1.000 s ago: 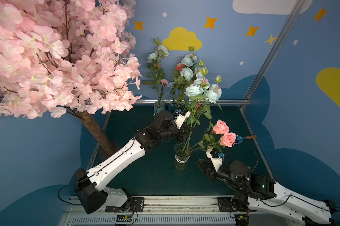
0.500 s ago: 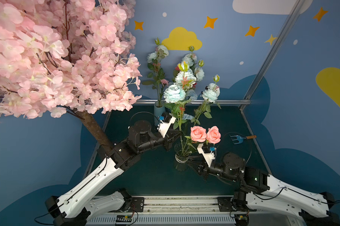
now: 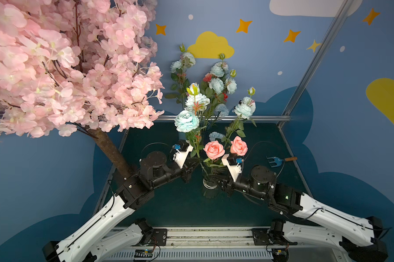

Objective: Pick out blue flowers from the vase
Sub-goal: Pick up the flower from the vase.

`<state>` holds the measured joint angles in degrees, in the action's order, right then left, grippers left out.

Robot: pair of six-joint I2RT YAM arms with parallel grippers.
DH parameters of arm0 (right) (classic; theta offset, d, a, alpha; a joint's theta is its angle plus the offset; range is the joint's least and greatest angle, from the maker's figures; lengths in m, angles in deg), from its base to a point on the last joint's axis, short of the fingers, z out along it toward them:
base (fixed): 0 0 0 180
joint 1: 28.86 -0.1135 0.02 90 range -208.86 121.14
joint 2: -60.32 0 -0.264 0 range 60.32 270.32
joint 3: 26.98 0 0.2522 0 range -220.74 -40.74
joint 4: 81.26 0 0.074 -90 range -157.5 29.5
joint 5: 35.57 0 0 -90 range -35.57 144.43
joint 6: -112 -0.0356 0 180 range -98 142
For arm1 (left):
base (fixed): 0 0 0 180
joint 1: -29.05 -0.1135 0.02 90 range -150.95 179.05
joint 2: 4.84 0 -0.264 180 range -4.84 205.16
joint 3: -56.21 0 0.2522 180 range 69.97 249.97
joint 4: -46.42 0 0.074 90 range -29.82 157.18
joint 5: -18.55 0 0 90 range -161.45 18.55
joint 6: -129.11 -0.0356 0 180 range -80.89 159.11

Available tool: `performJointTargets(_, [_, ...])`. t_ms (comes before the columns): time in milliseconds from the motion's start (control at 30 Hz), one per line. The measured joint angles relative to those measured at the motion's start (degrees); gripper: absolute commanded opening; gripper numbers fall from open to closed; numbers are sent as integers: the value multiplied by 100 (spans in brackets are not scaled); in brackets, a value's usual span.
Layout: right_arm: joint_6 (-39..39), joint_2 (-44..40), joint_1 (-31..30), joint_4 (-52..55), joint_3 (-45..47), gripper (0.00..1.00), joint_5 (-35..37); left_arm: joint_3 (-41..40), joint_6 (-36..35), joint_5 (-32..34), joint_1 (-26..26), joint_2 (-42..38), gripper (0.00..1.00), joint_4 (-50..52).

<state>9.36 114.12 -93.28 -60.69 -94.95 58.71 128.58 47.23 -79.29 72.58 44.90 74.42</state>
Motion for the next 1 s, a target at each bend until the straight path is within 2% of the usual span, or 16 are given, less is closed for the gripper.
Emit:
performJointTargets(233, [87,411,629,127,-400,40,153,-35,-4,37,0,-179,3,-2])
performJointTargets(467, [103,400,728,365,-503,37,-92,-11,-17,50,0,-140,3,-15])
performJointTargets(1000, [-179,-1047,553,1016,-190,31,-1110,426,-26,334,2,92,3,94])
